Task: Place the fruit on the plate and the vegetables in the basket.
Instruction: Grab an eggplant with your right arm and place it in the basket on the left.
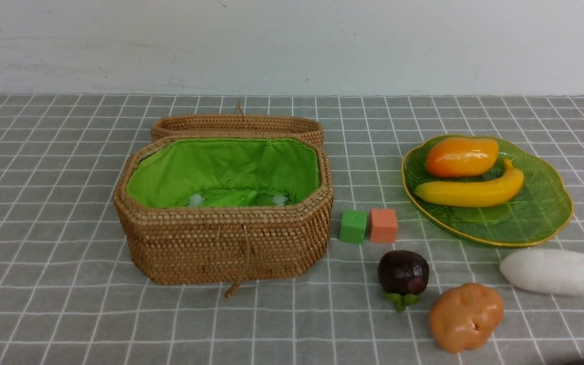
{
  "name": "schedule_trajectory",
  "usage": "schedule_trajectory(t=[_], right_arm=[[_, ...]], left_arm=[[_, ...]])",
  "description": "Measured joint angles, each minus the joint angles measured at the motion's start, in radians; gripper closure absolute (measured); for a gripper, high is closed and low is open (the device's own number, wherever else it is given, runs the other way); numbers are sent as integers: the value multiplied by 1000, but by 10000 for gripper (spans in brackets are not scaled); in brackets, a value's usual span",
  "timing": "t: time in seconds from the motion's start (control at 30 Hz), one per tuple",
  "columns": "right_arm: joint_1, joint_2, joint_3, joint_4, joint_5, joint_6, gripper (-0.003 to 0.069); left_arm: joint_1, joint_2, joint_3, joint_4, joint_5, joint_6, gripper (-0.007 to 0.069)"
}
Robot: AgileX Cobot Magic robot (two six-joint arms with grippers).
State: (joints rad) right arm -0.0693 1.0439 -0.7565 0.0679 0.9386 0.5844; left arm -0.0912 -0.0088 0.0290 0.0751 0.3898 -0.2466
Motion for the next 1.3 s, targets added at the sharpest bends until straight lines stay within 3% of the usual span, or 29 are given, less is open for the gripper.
schedule_trajectory(t=[0.07,0.17,0.3,0.47,0.63,0.77,1.03,1.27,1.3], right_arm=[[0,72,17,2,-7,110,321],[0,150,22,3,-37,170,249],[0,262,23,19,-109,193,137],[0,397,23,41,-171,214,76],[0,477,23,47,-186,219,123],[0,492,23,50,-192,218,255],[0,377,8,52,-143,133,254],[35,209,-146,183,-124,-91,255],[81,197,-216,267,-144,-198,255]], left_arm=[[0,0,0,6,0,0,585],[0,0,0,15,0,0,585],[0,0,0,17,0,0,585],[0,0,0,21,0,0,585],[0,0,0,21,0,0,585],[0,0,0,21,0,0,575],[0,0,0,23,0,0,573],[0,0,0,24,0,1,566],[0,0,0,24,0,1,565]])
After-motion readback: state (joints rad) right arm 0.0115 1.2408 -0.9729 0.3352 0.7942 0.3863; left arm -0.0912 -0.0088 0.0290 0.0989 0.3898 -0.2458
